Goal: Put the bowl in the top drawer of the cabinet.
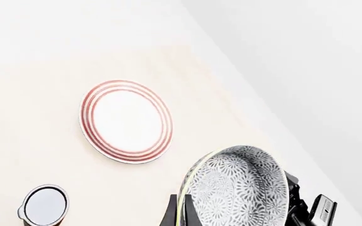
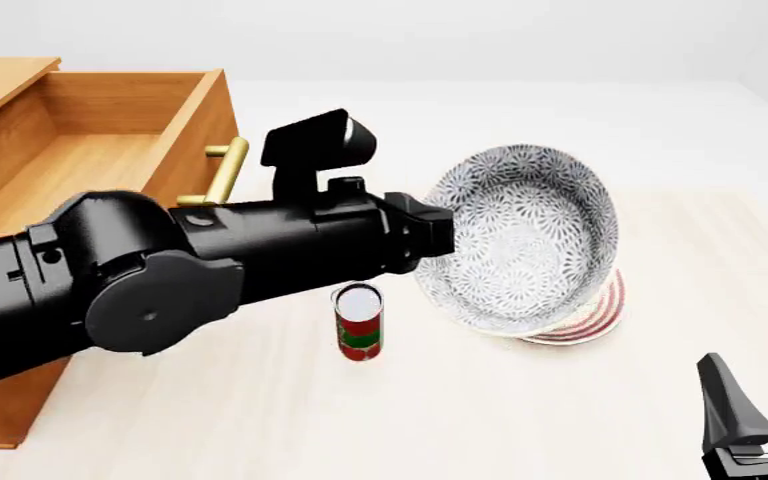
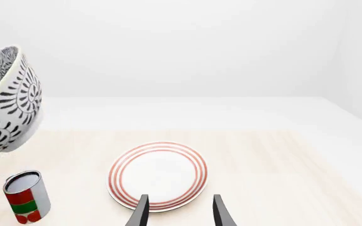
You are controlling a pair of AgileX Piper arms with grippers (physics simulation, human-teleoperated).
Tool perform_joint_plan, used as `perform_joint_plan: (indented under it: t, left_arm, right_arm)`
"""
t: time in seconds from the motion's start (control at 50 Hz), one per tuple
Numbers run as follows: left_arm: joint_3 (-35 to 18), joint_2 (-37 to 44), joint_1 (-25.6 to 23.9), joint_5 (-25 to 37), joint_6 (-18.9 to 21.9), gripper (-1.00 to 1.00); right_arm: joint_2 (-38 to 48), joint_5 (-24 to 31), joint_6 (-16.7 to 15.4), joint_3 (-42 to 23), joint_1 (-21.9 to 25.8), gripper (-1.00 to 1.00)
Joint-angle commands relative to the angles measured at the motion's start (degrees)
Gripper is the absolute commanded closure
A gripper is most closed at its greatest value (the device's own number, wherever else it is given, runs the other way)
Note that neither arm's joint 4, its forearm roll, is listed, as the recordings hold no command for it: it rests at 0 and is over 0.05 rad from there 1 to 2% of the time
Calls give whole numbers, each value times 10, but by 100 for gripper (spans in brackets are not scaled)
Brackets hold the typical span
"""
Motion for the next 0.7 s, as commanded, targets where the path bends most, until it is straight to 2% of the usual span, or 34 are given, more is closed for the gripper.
perform_joint_plan:
  t: [0.02,0.5,0.7]
  left_arm:
    - [-25,-31,21,30,15,100]
    - [-55,-55,64,58,21,100]
    - [-59,-85,100,75,29,100]
  right_arm:
    - [0,0,0,0,0,-100]
    - [0,0,0,0,0,-100]
    - [0,0,0,0,0,-100]
